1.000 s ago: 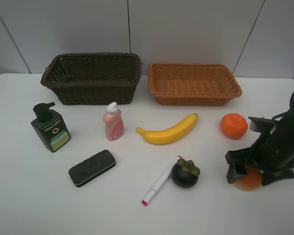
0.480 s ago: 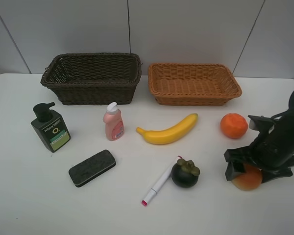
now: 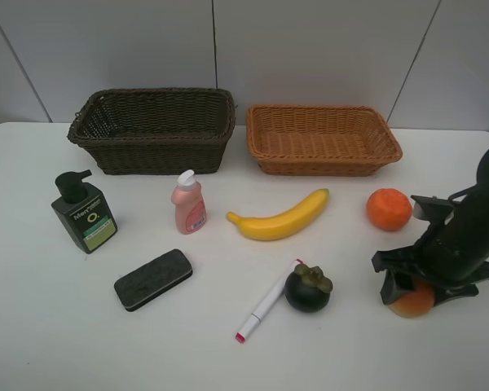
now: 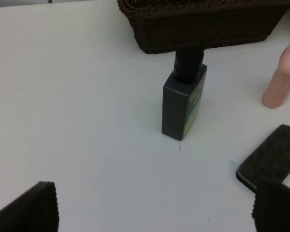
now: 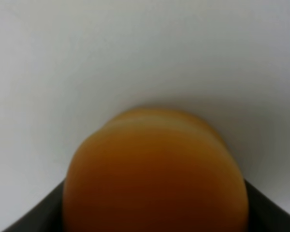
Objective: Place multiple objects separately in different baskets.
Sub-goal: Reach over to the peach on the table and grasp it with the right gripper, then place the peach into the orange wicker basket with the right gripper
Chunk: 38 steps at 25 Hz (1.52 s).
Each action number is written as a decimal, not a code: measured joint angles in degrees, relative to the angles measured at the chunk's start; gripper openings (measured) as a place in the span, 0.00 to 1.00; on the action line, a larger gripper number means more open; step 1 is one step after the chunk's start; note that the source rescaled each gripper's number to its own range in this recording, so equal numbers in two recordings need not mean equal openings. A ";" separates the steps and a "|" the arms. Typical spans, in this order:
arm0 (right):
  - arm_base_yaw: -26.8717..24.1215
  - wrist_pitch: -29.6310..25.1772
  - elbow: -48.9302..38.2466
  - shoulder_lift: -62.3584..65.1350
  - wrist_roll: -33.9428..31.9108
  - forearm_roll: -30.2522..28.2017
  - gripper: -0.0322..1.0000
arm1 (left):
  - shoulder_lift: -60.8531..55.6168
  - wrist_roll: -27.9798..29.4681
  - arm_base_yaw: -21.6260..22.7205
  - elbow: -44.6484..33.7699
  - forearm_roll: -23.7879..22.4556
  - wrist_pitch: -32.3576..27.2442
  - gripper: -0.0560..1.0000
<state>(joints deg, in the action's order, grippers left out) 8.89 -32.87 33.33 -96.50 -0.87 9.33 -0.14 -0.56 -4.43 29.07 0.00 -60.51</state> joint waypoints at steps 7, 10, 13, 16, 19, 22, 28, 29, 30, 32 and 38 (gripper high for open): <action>0.00 -6.47 8.29 4.14 -0.37 -1.00 0.70 | 0.00 0.00 0.00 0.00 0.00 0.00 1.00; 0.00 -9.93 15.01 6.87 -2.24 -3.97 0.70 | 0.00 0.00 0.00 0.00 0.00 0.00 1.00; 0.00 -11.78 23.04 7.28 -3.26 -6.54 0.70 | 0.00 0.00 0.00 0.00 0.00 0.00 1.00; 0.00 -12.24 30.42 5.61 -3.43 -8.54 0.70 | 0.00 0.00 0.00 0.00 0.00 0.00 1.00; 0.00 -12.12 37.24 1.44 -3.43 -9.33 0.70 | 0.00 0.00 0.00 0.00 0.00 0.00 1.00; 0.00 -11.01 43.41 -4.84 -3.43 -9.66 0.70 | 0.00 0.00 0.00 0.00 0.00 0.00 1.00; 0.00 -6.89 52.62 -16.71 -3.60 -9.66 0.70 | 0.00 0.00 0.00 0.00 0.00 -0.05 1.00; 0.00 -5.98 53.46 -18.50 -3.60 -9.66 0.70 | 0.00 0.00 0.00 0.00 0.00 -0.05 1.00; 0.00 -5.28 54.01 -20.09 -3.60 -9.66 0.70 | 0.00 0.00 0.00 0.00 0.00 -0.05 1.00; 0.00 -4.27 54.30 -22.37 -3.60 -9.66 0.70 | 0.00 0.00 0.00 0.00 0.00 -0.05 1.00; 0.00 -3.01 54.41 -23.24 -3.60 -9.66 0.70 | 0.00 0.00 0.00 0.00 0.00 -0.05 1.00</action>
<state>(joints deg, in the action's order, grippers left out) 8.89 -35.88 87.74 -119.74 -4.47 -0.32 -0.14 -0.56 -4.43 29.07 0.00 -60.56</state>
